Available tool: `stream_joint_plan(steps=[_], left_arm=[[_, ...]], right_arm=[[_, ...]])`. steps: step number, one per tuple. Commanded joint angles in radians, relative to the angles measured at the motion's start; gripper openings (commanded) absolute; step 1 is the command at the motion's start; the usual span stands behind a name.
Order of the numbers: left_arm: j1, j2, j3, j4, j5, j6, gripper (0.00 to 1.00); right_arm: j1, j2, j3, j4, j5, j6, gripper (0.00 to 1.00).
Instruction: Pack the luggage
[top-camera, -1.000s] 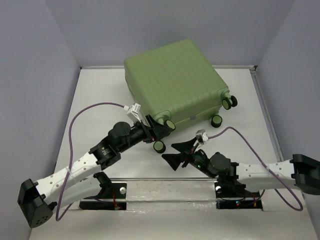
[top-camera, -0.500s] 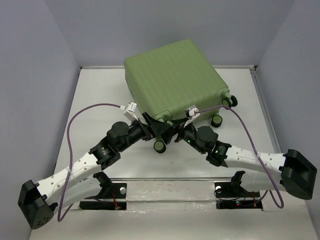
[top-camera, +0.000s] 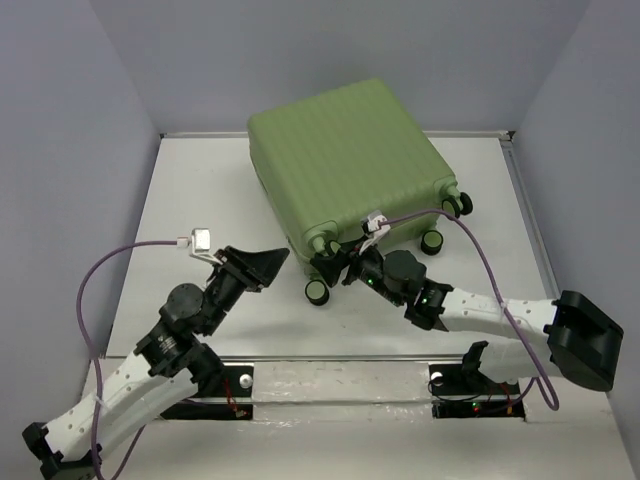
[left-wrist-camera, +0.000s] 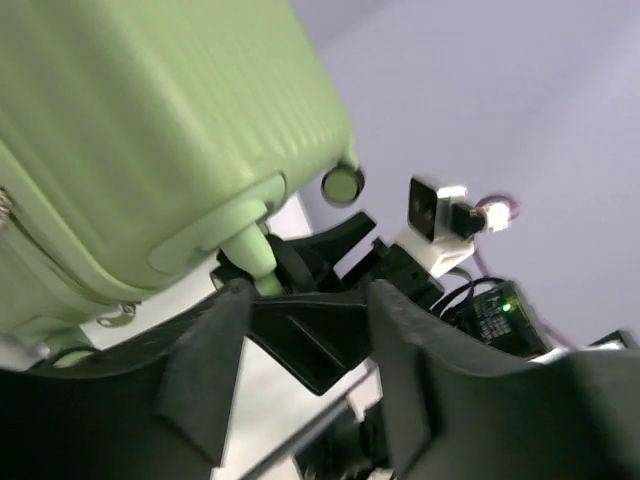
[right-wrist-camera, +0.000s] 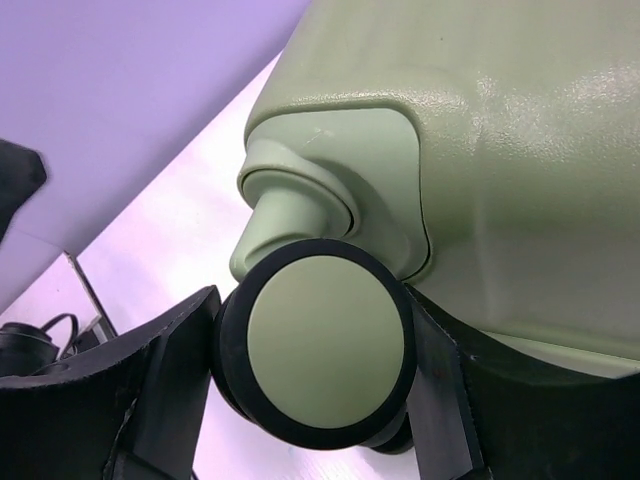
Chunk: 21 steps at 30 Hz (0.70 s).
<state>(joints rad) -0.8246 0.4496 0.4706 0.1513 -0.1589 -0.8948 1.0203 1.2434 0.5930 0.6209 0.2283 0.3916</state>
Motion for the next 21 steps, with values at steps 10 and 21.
stream_joint_plan(steps=[10,21], left_arm=[[-0.054,0.291,-0.159,0.264,-0.088,0.198,0.35],[-0.169,0.521,-0.069,0.320,-0.237,0.244,0.54]], right_arm=[[-0.011,-0.048,0.110,0.002,0.051,-0.080,0.07],[-0.011,-0.010,0.133,-0.004,-0.007,-0.062,0.07]])
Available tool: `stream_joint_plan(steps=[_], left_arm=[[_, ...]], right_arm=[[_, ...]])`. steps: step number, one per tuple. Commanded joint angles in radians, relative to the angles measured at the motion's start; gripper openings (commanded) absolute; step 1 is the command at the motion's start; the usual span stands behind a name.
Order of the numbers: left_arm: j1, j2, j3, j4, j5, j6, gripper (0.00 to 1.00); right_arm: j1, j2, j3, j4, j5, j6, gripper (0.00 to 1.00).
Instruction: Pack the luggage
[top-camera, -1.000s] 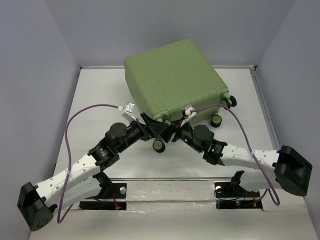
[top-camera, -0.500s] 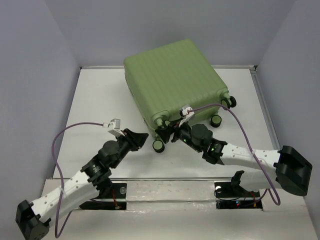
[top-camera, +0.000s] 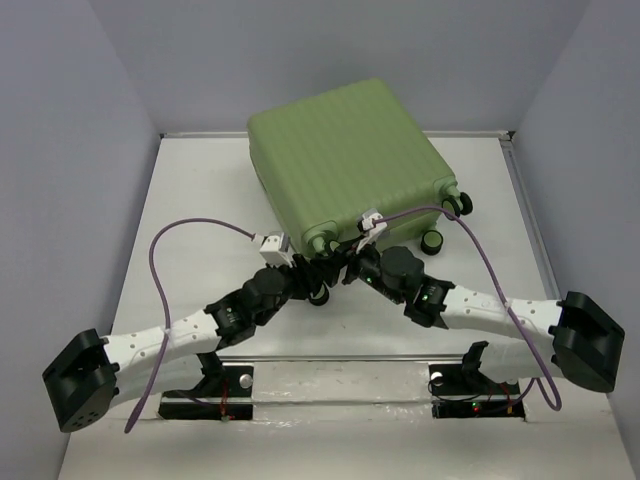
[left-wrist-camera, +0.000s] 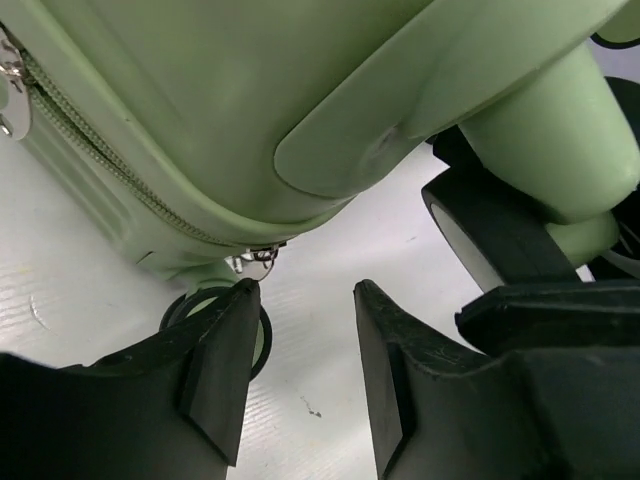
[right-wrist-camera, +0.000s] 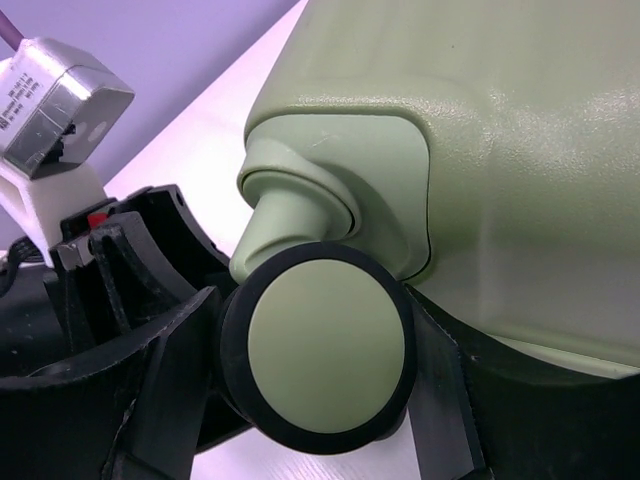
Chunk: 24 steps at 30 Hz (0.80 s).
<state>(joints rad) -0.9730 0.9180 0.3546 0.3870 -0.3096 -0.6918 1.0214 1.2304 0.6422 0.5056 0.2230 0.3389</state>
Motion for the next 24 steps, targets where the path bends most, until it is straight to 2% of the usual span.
stream_joint_plan(steps=[1,5,12,24], left_arm=[[-0.021,0.053,0.047,0.084,-0.094,0.041,0.54],[-0.030,0.088,0.081,0.064,-0.157,0.051,0.54],[-0.062,0.157,0.139,0.032,-0.270,0.040,0.46],[-0.119,0.249,0.210,0.027,-0.489,-0.028,0.46]], right_arm=[[-0.012,0.003,0.083,0.111,-0.002,-0.009,0.07],[-0.012,0.006,0.103,0.097,-0.037,-0.008,0.07],[-0.012,0.003,0.155,0.027,-0.091,-0.041,0.07],[0.009,0.026,0.177,-0.024,-0.160,-0.025,0.07]])
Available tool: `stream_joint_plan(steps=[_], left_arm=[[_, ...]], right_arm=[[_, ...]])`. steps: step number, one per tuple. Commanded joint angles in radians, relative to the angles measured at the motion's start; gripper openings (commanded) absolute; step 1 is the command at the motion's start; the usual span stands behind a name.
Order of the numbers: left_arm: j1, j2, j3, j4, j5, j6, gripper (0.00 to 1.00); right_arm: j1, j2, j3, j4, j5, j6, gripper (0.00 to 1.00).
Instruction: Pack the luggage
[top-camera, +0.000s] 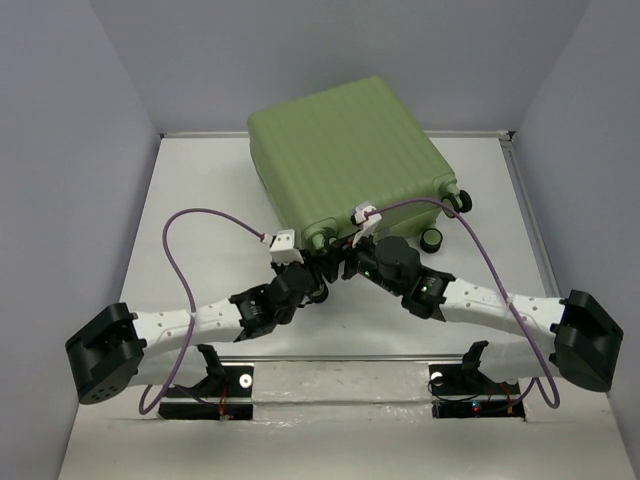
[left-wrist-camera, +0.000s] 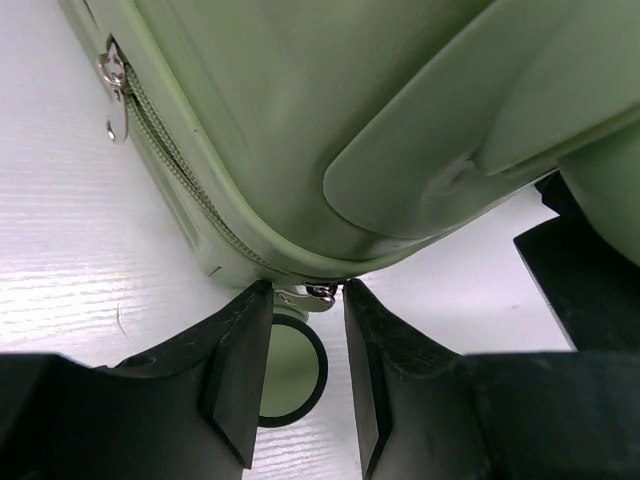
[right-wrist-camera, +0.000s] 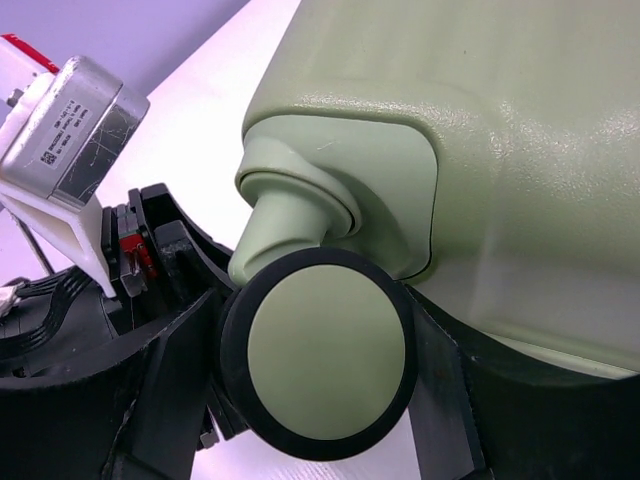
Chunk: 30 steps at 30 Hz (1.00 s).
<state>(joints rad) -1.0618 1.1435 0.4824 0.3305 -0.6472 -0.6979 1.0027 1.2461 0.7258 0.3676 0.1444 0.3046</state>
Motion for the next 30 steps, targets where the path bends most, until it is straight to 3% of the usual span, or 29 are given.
stream_joint_plan(steps=[1,5,8,9,17,25,28,30], left_arm=[[-0.036,0.028,0.087,0.085,-0.166,-0.028,0.46],[-0.056,0.053,0.117,0.076,-0.226,-0.038,0.32],[-0.058,0.053,0.134,0.055,-0.262,-0.043,0.16],[-0.056,0.052,0.142,0.020,-0.273,-0.048,0.06],[-0.053,-0.045,0.093,-0.120,-0.298,-0.037,0.06],[0.052,-0.355,-0.063,-0.445,-0.186,-0.193,0.06],[0.127,-0.425,-0.077,-0.458,-0.115,-0.173,0.06],[0.143,-0.447,-0.099,-0.367,-0.045,-0.113,0.06]], right_arm=[[0.028,0.012,0.095,0.111,-0.085,0.011,0.07],[0.047,0.015,0.103,0.106,-0.097,0.008,0.07],[0.056,0.004,0.093,0.105,-0.100,0.008,0.07],[0.056,0.000,0.087,0.108,-0.098,0.008,0.07],[0.056,-0.094,0.006,0.079,0.004,-0.001,0.07],[0.056,-0.394,-0.118,-0.058,0.099,-0.016,0.07],[0.056,-0.436,-0.128,-0.096,0.093,-0.016,0.07],[0.056,-0.416,-0.105,-0.139,0.040,-0.010,0.07]])
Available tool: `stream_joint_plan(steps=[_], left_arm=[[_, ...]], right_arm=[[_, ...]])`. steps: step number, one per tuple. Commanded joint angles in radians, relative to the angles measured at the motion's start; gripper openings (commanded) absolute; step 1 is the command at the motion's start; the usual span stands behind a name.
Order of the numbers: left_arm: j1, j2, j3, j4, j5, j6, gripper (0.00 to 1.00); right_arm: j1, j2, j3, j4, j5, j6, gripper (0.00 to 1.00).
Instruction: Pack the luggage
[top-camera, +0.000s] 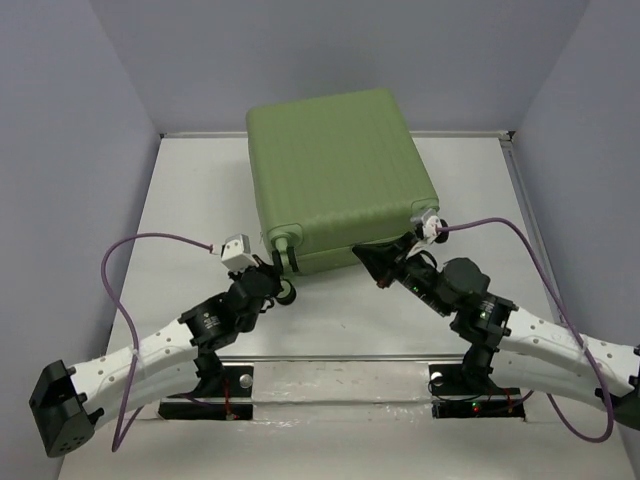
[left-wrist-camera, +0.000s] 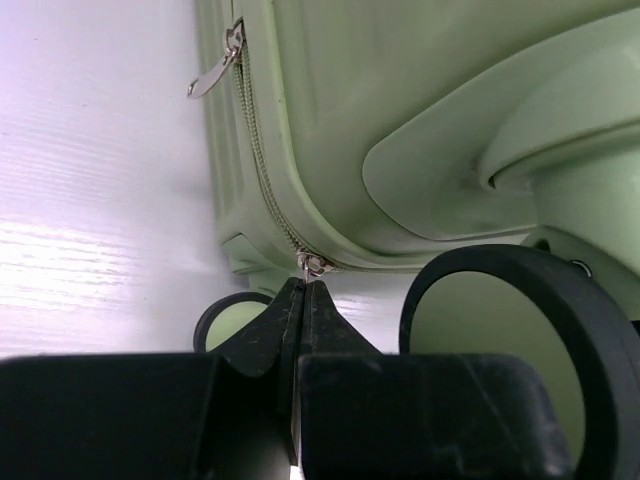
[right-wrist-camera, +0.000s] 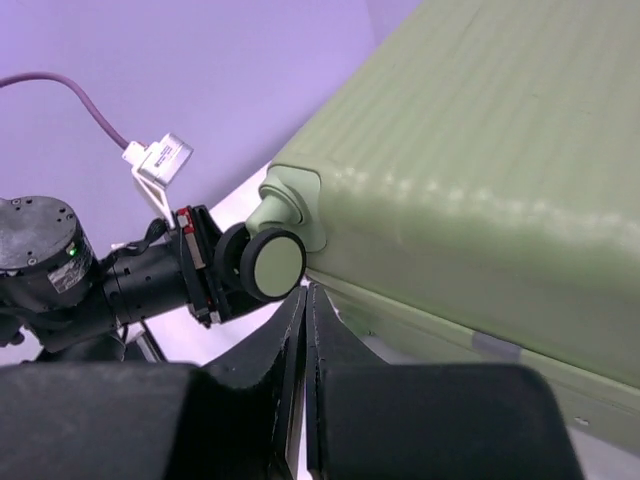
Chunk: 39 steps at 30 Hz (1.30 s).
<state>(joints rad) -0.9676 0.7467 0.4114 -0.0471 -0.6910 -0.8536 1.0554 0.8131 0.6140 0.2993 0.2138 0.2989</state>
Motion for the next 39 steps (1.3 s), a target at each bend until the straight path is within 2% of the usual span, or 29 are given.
stream_joint_plan(steps=[1,2,4,7,10,14,18,23,24,26,28,30,35,39], left_arm=[[0.049,-0.047,-0.029,0.033,0.013,0.050,0.06],[0.049,-0.037,-0.028,0.074,0.022,0.063,0.06],[0.049,0.003,-0.019,0.117,0.050,0.085,0.06],[0.046,0.055,0.000,0.196,0.100,0.145,0.06],[0.046,0.072,0.020,0.249,0.132,0.200,0.06],[0.046,0.105,0.041,0.285,0.159,0.238,0.06],[0.046,0.094,-0.003,0.348,0.177,0.251,0.06],[0.047,0.053,-0.052,0.412,0.203,0.283,0.06],[0.047,0.048,-0.056,0.420,0.209,0.287,0.06],[0.047,0.036,-0.062,0.432,0.211,0.297,0.06],[0.053,0.011,-0.082,0.444,0.217,0.294,0.06],[0.059,-0.029,-0.117,0.457,0.225,0.274,0.06],[0.101,-0.141,-0.207,0.515,0.274,0.257,0.06],[0.104,-0.171,-0.235,0.553,0.315,0.252,0.06]], right_arm=[[0.003,0.056,0.022,-0.084,-0.056,0.005,0.07],[0.003,0.078,0.047,-0.094,-0.080,0.015,0.07],[0.003,0.125,0.070,-0.094,-0.146,0.034,0.46],[0.003,0.221,0.118,-0.062,-0.206,0.057,0.87],[0.027,0.319,0.196,-0.048,-0.206,0.062,0.97],[0.063,0.438,0.328,-0.107,-0.140,0.042,0.99],[0.095,0.532,0.446,-0.244,-0.039,0.014,0.99],[0.149,0.667,0.585,-0.405,0.142,-0.014,0.99],[0.158,0.684,0.601,-0.423,0.223,-0.004,0.97],[0.167,0.704,0.615,-0.443,0.274,0.009,0.94],[0.167,0.706,0.618,-0.450,0.314,0.037,0.86],[0.167,0.707,0.627,-0.463,0.352,0.049,0.84],[0.179,0.770,0.704,-0.575,0.413,0.063,0.79],[0.189,0.744,0.673,-0.556,0.417,0.123,0.81]])
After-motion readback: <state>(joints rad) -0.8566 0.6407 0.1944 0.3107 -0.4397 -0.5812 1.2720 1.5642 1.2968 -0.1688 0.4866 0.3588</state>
